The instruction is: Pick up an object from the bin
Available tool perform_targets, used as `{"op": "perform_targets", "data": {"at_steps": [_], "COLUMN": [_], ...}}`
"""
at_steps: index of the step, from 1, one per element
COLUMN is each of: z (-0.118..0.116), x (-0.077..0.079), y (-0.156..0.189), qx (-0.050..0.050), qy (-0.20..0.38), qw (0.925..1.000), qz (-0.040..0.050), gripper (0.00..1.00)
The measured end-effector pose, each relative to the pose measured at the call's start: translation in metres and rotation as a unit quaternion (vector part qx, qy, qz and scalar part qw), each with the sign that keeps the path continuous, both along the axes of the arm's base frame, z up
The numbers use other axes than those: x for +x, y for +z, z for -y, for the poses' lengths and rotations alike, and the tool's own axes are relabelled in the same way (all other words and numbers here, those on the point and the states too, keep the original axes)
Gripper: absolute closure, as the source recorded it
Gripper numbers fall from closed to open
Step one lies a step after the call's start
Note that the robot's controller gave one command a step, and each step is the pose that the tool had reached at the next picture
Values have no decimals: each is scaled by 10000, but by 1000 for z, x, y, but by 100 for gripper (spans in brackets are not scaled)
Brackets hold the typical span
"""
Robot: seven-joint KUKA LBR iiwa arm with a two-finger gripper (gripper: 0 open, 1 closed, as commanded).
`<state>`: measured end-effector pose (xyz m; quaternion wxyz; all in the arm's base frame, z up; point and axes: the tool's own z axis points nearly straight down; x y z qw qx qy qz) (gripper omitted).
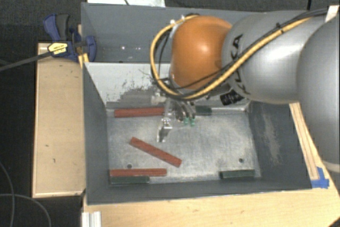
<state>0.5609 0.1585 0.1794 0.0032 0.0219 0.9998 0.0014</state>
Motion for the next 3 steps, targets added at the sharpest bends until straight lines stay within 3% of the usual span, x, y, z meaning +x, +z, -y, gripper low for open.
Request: {"op": "perform_targets", "data": {"at_steps": [1, 2, 3], "z": [11, 15, 0], "x": [-41, -28, -27], "y": [-20, -31, -93], "qx": [-12, -1, 3], "qy": [-532, -1083, -758], "qw": [9986, 9941, 9971], "qz": [-48, -17, 1], "gripper": [0, 0, 0]}}
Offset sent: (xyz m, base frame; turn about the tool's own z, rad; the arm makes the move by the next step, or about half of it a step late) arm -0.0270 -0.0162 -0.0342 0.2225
